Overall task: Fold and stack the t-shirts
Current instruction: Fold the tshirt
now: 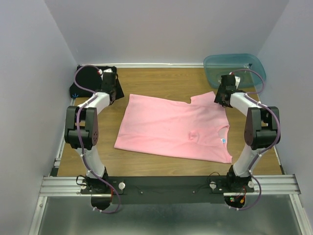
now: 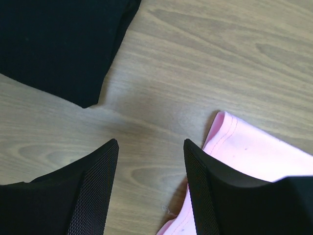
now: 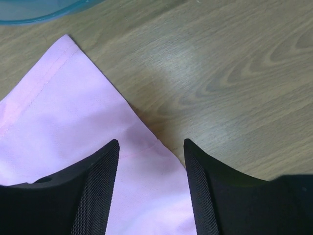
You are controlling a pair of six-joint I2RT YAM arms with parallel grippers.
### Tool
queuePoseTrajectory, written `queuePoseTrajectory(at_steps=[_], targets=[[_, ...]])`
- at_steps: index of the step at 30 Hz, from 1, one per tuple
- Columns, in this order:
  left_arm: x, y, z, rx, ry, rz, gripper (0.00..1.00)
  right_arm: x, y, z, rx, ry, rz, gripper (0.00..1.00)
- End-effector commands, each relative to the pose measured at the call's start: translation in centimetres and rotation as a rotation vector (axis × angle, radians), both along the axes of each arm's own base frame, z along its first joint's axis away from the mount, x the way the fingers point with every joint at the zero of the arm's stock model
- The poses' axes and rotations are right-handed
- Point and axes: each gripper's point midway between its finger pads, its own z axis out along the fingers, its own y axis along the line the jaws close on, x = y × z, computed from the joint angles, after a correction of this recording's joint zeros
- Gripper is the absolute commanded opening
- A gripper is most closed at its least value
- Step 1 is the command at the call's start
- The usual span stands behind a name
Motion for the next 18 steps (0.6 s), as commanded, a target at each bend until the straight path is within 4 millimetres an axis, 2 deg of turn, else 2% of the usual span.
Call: queuePoseTrajectory(at_steps=[1, 3, 4, 6, 9, 12, 13, 15, 16, 18], targets=[[-0.7, -1.2, 1.4, 0.012, -0.036, -0.072, 0.64, 0.3, -0.3, 2.5, -0.021, -0.060, 0.013, 0.68], [-1.1, -2.7, 1.2, 0.021, -0.023, -0.118, 0.65, -0.1, -0.8, 2.6, -0.025, -0.060, 0.008, 0.72], [-1.1, -2.8, 1.2, 0.015, -0.023, -0.113, 0.65, -0.2, -0.8, 2.5, -0.025, -0.055, 0.008, 0.72], [-2.1, -3.5, 0.9, 0.004, 0.036, -0.112, 0.64, -0.6, -0.8, 2.8, -0.010, -0.054, 0.006, 0.67], [-4.6, -4.4, 1.3, -0.021, 0.069, -0.077, 0.53, -1.4, 1.3, 2.8, 0.092, -0.045, 0.070, 0.62], [-7.3, -5.5, 0.8, -0.081, 0.091, -0.067, 0.44, -2.6, 1.8, 2.3, 0.130, -0.028, 0.067, 0.55], [-8.5, -6.3, -0.2, -0.109, 0.121, -0.075, 0.43, -3.2, 2.2, 1.8, 0.153, -0.016, 0.064, 0.52], [-9.6, -6.9, -1.2, -0.125, 0.150, -0.079, 0.41, -3.5, 2.4, 1.3, 0.174, -0.004, 0.063, 0.50], [-10.6, -7.0, -2.4, -0.130, 0.182, -0.073, 0.38, -3.8, 2.5, 0.7, 0.186, 0.010, 0.061, 0.49], [-11.6, -7.1, -3.6, -0.142, 0.214, -0.064, 0.36, -3.8, 2.8, 0.3, 0.199, 0.019, 0.064, 0.49]])
